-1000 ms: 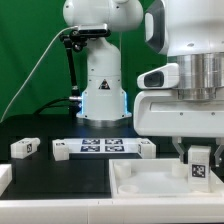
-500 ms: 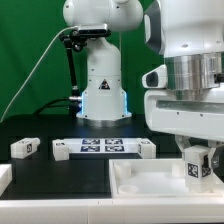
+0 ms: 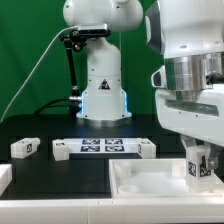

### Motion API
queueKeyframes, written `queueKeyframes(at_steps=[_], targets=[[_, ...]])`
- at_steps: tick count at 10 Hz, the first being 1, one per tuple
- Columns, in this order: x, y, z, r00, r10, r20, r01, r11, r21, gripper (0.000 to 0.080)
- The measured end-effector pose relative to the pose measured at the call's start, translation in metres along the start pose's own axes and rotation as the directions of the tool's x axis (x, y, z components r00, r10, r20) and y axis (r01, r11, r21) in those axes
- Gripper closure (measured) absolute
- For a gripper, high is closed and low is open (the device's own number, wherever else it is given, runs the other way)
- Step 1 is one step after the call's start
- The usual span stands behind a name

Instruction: Assemble one leg

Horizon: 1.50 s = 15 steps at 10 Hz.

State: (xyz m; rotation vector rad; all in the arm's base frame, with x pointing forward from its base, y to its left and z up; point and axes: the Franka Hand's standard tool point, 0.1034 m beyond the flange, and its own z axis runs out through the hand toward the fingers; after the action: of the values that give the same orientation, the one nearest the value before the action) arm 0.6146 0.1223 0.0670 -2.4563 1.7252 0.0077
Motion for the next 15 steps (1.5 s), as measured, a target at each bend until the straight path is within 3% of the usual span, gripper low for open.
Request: queueKeyframes(at_steps=[1,2,3,8,9,15], targets=[[0.0002,-0.0004,-0.0003,0.999,-0.04,0.0,0.04,0.999,0.001,0.0323],[0.0014,-0.0009,-0.0008,0.995,-0.098,-0.001,0.098,0.995,0.002,0.0208],[0.0024,-0.0015,-0.0017,0.965,-0.261,-0.002,0.261,0.965,-0.001,0.0166],[-0.0035,-0.002,-0.0009,0.666,-0.746,-0.01,0.745,0.666,-0.027,0.0151],[-0.0029,-0.0011,-0.001,0.556,-0.831,0.0,0.831,0.555,-0.039,0.0151],[-0.0023,0.0036,-0.0015,0.047,-0.997,0.069,0.998,0.043,-0.052,0.0151]])
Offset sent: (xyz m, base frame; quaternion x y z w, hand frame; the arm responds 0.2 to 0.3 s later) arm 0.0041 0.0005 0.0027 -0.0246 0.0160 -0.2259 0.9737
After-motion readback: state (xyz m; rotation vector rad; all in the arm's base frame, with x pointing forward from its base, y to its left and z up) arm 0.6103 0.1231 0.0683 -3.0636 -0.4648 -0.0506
